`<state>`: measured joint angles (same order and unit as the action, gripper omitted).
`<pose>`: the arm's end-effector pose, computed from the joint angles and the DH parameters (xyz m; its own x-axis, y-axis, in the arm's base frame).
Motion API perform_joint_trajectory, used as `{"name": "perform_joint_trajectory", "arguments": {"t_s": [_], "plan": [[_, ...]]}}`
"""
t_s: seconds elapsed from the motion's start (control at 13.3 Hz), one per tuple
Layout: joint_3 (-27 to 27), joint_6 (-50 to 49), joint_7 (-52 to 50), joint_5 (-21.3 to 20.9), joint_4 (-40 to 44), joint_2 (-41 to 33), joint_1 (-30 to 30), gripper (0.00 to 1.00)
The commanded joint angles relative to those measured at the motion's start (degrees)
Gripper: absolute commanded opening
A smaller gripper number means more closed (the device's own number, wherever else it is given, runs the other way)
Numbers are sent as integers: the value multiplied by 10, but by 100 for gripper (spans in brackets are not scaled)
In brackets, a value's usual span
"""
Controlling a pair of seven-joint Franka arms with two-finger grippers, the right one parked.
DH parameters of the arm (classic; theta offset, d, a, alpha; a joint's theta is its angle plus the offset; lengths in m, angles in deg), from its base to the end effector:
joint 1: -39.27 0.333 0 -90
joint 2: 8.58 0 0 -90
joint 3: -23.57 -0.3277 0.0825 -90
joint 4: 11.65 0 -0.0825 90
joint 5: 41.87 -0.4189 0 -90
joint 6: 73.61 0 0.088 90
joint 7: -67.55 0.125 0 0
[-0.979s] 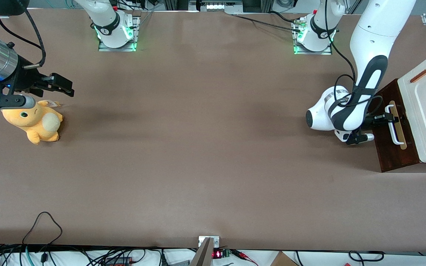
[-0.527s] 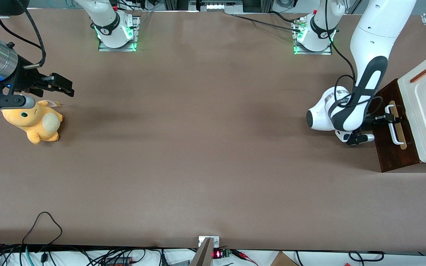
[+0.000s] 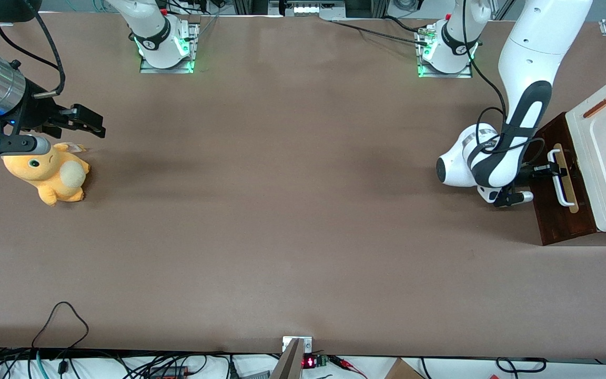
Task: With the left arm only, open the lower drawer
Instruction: 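Pull the handle with the left gripper, sliding the drawer out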
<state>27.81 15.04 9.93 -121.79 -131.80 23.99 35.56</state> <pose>0.5413 0.0493 0.1403 0.9944 0.0305 -0.1008 -0.0973 -0.1021 -0.9900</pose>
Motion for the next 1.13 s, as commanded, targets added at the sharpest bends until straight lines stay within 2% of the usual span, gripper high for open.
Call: {"name": "perform_joint_trajectory", "arguments": {"t_s": [0.0, 0.38, 0.68, 1.05], "plan": [[-2, 6, 17, -10, 6, 2, 3, 0], [6, 6, 18, -9, 8, -3, -3, 0], [25, 6, 21, -1, 14, -8, -32, 0], [72, -2, 18, 54, 18, -16, -50, 0]]}}
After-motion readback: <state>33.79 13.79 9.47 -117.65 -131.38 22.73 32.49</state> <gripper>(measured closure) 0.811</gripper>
